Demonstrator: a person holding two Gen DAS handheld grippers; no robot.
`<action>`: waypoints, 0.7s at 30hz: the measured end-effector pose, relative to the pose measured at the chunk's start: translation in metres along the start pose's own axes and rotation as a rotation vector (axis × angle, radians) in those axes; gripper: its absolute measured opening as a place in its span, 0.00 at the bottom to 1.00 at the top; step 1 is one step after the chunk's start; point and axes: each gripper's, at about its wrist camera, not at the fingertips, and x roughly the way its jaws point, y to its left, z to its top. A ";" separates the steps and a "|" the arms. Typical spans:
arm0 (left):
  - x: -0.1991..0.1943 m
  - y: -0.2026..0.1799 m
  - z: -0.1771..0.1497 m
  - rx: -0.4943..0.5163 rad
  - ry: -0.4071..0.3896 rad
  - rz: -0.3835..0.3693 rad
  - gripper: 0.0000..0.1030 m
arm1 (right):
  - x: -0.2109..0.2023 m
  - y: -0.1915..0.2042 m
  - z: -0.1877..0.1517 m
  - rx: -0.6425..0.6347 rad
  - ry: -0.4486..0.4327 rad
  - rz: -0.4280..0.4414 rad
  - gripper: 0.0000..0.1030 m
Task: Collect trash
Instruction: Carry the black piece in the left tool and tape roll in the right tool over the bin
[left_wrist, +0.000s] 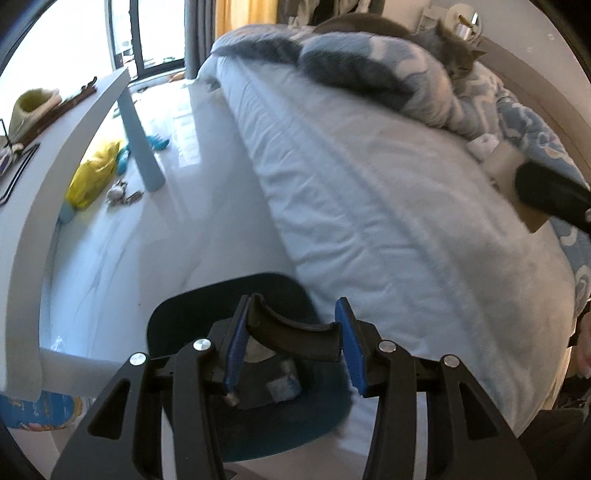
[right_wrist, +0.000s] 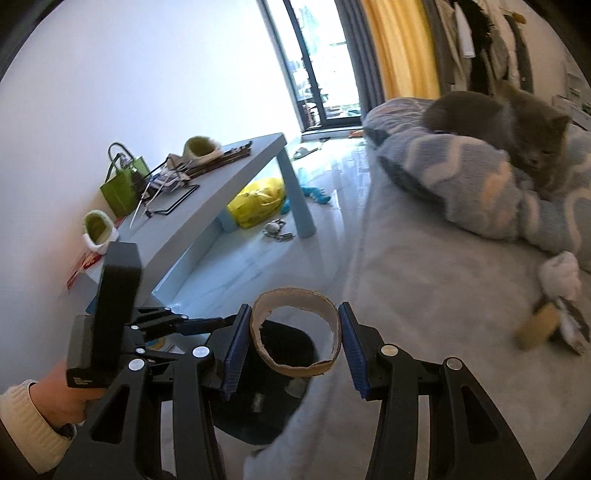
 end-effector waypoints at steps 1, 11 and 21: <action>0.002 0.004 -0.002 -0.005 0.010 0.004 0.47 | 0.005 0.005 0.001 -0.007 0.005 0.005 0.47; 0.023 0.042 -0.027 -0.059 0.118 0.011 0.47 | 0.043 0.043 0.008 -0.033 0.046 0.032 0.47; 0.051 0.068 -0.051 -0.115 0.250 -0.003 0.47 | 0.070 0.064 0.007 -0.049 0.081 0.046 0.47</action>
